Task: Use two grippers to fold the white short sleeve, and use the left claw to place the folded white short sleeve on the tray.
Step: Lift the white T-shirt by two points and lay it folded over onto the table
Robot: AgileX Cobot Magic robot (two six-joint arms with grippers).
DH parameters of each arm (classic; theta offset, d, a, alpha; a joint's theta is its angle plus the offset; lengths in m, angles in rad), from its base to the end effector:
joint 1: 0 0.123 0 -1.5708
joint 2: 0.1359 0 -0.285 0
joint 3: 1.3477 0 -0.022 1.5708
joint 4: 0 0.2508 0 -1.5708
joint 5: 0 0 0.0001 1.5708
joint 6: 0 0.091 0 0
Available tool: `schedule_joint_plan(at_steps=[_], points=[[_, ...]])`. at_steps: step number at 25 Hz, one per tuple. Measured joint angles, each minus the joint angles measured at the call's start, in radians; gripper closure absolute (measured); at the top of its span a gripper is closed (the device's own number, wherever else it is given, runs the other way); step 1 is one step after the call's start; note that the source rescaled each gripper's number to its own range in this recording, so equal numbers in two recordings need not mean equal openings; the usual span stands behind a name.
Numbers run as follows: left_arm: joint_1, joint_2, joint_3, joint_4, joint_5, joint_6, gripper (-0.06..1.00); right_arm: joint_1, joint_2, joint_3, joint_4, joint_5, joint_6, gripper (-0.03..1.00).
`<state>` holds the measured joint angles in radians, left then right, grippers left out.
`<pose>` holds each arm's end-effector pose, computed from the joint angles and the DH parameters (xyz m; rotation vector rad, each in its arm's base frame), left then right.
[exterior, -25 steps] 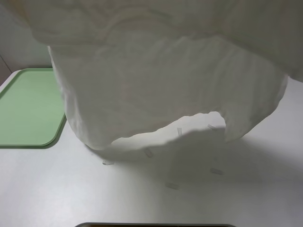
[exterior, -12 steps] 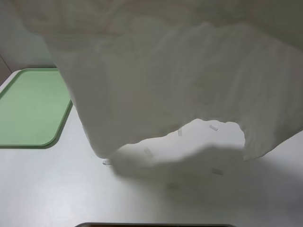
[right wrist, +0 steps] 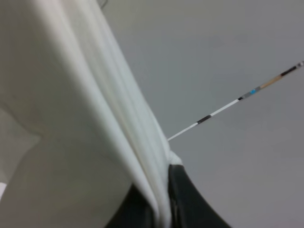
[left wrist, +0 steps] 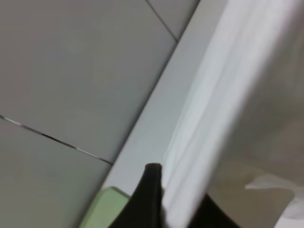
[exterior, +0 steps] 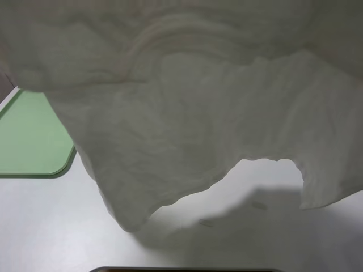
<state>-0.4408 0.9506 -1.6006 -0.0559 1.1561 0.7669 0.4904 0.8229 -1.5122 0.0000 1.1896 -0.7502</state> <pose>0.1076 -0.0559 0.5231 1.1395 1.6332 0.1453 0.0733 0.0391 0.5111 -1.1555 1.6175 -0.1683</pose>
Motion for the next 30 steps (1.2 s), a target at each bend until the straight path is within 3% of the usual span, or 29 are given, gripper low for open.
schedule_joint_plan(at_steps=[12, 18, 21, 24, 27, 30], points=[[0.0, -0.088, 0.162, -0.025, 0.0, -0.055, 0.94, 0.0, -0.129, 0.193, 0.043, -0.005, 0.087, 0.97], [-0.002, -0.051, 0.256, 0.035, -0.006, -0.055, 0.94, 0.004, -0.095, 0.305, -0.077, -0.038, 0.09, 0.97], [-0.007, 0.035, 0.281, 0.109, -0.013, -0.055, 0.94, 0.008, -0.04, 0.37, -0.164, -0.118, 0.09, 0.97], [-0.009, 0.114, 0.282, 0.183, -0.034, -0.055, 0.94, 0.008, 0.079, 0.439, -0.254, -0.277, 0.09, 0.97], [-0.009, 0.205, 0.282, 0.272, -0.109, -0.046, 0.94, -0.009, 0.188, 0.448, -0.312, -0.396, 0.093, 0.97], [-0.009, 0.309, 0.282, 0.361, -0.23, -0.034, 0.94, -0.09, 0.291, 0.449, -0.328, -0.525, 0.093, 0.97]])
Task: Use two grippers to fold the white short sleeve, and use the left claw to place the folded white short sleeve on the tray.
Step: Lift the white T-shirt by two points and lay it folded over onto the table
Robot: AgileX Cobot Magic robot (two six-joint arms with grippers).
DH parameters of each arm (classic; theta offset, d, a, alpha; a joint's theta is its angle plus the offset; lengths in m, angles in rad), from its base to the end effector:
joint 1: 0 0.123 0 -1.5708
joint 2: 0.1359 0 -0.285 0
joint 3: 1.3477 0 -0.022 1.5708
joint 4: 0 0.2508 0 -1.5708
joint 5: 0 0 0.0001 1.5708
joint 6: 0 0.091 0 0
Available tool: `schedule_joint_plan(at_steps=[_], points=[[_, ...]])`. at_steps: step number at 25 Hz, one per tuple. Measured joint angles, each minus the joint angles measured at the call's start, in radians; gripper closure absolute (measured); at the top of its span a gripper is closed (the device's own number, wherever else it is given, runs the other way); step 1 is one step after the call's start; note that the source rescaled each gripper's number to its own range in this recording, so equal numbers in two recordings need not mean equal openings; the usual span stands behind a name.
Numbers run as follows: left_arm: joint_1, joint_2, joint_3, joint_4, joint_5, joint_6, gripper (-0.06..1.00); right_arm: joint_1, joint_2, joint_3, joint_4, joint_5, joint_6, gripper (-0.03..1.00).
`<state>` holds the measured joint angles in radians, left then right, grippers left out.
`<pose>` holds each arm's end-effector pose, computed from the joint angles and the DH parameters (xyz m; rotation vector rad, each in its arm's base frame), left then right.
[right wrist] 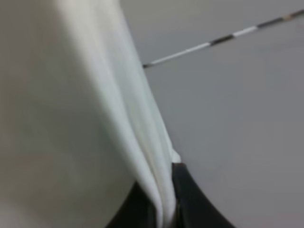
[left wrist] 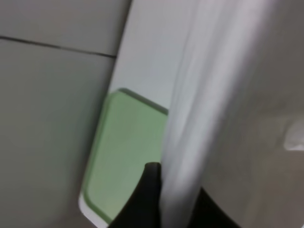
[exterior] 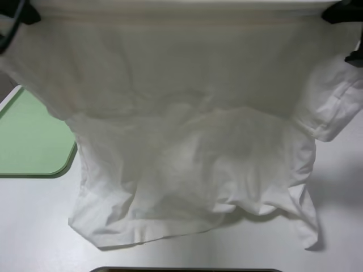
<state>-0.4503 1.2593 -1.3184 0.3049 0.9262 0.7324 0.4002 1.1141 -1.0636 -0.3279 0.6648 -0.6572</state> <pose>0.2429 -0.0932 0.4012 1.3935 1.9016 0.5145 0.2220 0.0743 0.3741 -1.2570 1.8111 -0.5107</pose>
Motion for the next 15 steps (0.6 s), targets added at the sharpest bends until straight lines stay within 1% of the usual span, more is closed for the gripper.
schedule_joint_plan(at_steps=[2, 4, 7, 10, 15], points=[[0.0, 0.051, 0.0, 0.024, -0.059, 0.001, 0.94, -0.063, 0.063, 0.0, 0.0, -0.105, 0.0, 0.97], [0.007, 0.093, 0.0, 0.029, -0.123, 0.001, 0.94, -0.124, 0.13, 0.0, -0.001, -0.204, 0.0, 0.97], [0.033, 0.159, 0.0, 0.029, -0.223, 0.001, 0.94, -0.182, 0.217, 0.001, -0.012, -0.336, -0.008, 0.97], [0.064, 0.227, 0.0, 0.032, -0.313, 0.001, 0.94, -0.219, 0.291, 0.001, -0.03, -0.452, -0.011, 0.97], [0.096, 0.352, 0.0, 0.059, -0.455, 0.001, 0.94, -0.259, 0.385, 0.001, -0.062, -0.604, -0.014, 0.97]])
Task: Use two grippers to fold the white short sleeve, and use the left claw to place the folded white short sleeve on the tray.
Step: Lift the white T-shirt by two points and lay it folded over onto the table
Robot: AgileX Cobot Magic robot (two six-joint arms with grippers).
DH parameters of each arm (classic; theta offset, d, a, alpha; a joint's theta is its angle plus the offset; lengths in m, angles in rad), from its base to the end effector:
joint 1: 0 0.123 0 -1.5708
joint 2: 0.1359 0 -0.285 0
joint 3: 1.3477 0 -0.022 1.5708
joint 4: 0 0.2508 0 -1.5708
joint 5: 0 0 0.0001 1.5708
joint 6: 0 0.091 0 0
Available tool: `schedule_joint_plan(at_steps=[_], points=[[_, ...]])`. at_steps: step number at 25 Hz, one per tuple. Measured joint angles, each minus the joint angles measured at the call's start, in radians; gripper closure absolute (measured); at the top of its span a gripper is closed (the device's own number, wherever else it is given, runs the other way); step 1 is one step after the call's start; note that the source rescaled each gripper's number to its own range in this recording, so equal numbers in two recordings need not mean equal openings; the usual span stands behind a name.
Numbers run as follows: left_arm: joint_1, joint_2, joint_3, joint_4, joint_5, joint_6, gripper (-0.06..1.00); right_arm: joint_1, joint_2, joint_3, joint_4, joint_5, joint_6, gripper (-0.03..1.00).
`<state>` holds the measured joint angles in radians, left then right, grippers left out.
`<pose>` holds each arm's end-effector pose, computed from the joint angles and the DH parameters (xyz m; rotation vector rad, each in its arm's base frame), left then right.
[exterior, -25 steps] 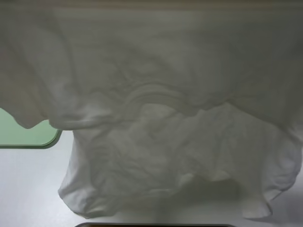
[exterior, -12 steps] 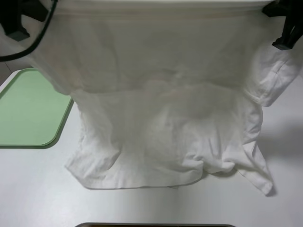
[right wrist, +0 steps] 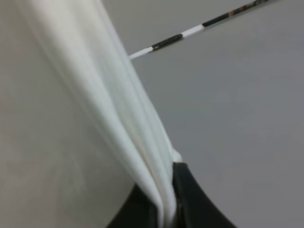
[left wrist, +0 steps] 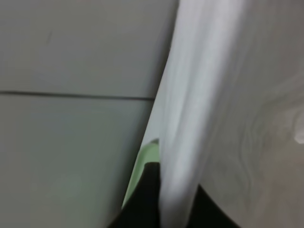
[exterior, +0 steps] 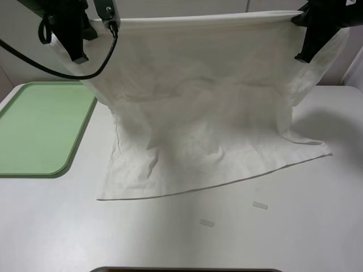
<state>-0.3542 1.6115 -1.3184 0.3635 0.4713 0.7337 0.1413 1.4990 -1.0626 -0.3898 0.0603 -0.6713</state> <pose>0.3535 -0.1150 0.3194 1.4052 1.7844 0.5621 0.3419 0.0465 0.3063 -1.1343 1.6819 -0.6141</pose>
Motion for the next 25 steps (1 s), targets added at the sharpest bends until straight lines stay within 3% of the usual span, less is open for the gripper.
schedule_joint_plan(at_steps=[6, 11, 18, 25], points=[[0.013, 0.119, 0.0, 0.033, -0.135, -0.049, 0.94, -0.044, 0.108, 0.001, -0.034, -0.159, -0.001, 0.97], [0.016, 0.179, 0.0, 0.045, -0.164, -0.109, 0.94, -0.061, 0.16, 0.001, -0.048, -0.234, -0.002, 0.97], [0.016, 0.197, 0.076, 0.042, -0.177, -0.164, 0.94, -0.064, 0.236, 0.011, -0.058, -0.243, -0.004, 0.97], [0.016, 0.197, 0.163, -0.057, -0.141, -0.166, 0.94, -0.064, 0.241, 0.107, -0.063, -0.239, -0.004, 0.97]])
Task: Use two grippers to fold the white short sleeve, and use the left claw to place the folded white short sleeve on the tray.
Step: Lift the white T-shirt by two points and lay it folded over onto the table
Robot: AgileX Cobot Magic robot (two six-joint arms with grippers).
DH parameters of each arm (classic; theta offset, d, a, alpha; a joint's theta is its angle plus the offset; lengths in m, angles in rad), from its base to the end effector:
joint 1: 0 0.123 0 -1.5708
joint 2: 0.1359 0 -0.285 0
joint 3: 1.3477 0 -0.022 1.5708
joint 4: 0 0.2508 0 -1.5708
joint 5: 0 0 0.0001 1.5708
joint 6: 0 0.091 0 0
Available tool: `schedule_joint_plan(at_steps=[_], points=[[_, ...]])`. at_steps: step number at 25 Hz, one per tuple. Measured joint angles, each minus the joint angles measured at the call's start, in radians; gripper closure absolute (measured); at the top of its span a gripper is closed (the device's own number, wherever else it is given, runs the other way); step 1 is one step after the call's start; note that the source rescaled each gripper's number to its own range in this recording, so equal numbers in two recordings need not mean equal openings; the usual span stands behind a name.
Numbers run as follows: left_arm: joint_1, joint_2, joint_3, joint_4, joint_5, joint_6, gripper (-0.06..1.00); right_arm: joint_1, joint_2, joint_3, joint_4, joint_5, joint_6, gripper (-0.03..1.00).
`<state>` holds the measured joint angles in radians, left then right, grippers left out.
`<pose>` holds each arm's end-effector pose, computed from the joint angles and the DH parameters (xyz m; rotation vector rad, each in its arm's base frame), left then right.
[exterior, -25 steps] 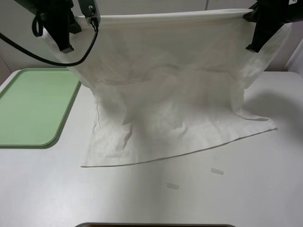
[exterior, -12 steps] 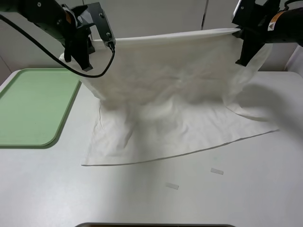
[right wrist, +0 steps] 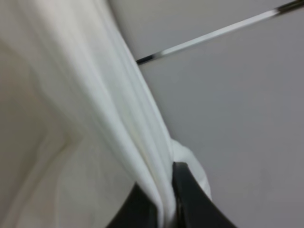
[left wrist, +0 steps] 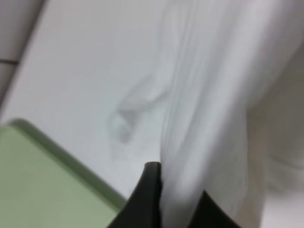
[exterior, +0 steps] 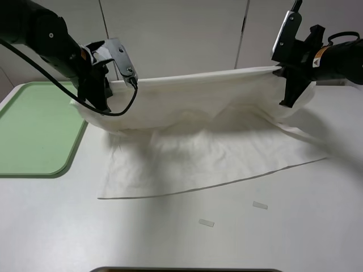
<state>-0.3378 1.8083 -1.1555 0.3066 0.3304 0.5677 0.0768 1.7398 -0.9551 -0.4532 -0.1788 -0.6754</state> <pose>0.3662 -0.1192 0.2026 1.3595 2.0722 0.3465 0.3682 0.0354 0.2042 -1.2540 1.7501 -0.5386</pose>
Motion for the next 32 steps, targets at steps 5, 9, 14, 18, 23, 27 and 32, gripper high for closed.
schedule_joint_plan(at_steps=[5, 9, 14, 18, 23, 27, 32], points=[[0.0, 0.0, 0.013, -0.131, 0.071, 0.0, 0.94, 0.0, 0.0, 0.062, 0.0, 0.01, -0.001, 0.97], [0.0, 0.0, 0.013, -0.26, 0.175, 0.0, 0.94, 0.0, 0.0, 0.111, 0.001, 0.056, -0.001, 0.97], [0.0, 0.0, 0.013, -0.349, 0.26, 0.0, 0.94, 0.0, 0.0, 0.137, 0.01, 0.134, -0.001, 0.97], [0.0, 0.0, 0.013, -0.433, 0.344, 0.001, 0.94, 0.0, 0.0, 0.138, 0.027, 0.195, -0.001, 0.97], [0.0, 0.0, 0.013, -0.471, 0.381, 0.001, 0.94, 0.003, 0.0, 0.138, 0.068, 0.321, -0.001, 0.97], [-0.001, 0.0, 0.013, -0.482, 0.394, 0.002, 0.94, 0.003, -0.001, 0.138, 0.161, 0.455, -0.001, 0.97], [-0.001, 0.0, 0.013, -0.483, 0.406, 0.002, 0.94, 0.003, -0.001, 0.138, 0.233, 0.53, -0.023, 0.97]])
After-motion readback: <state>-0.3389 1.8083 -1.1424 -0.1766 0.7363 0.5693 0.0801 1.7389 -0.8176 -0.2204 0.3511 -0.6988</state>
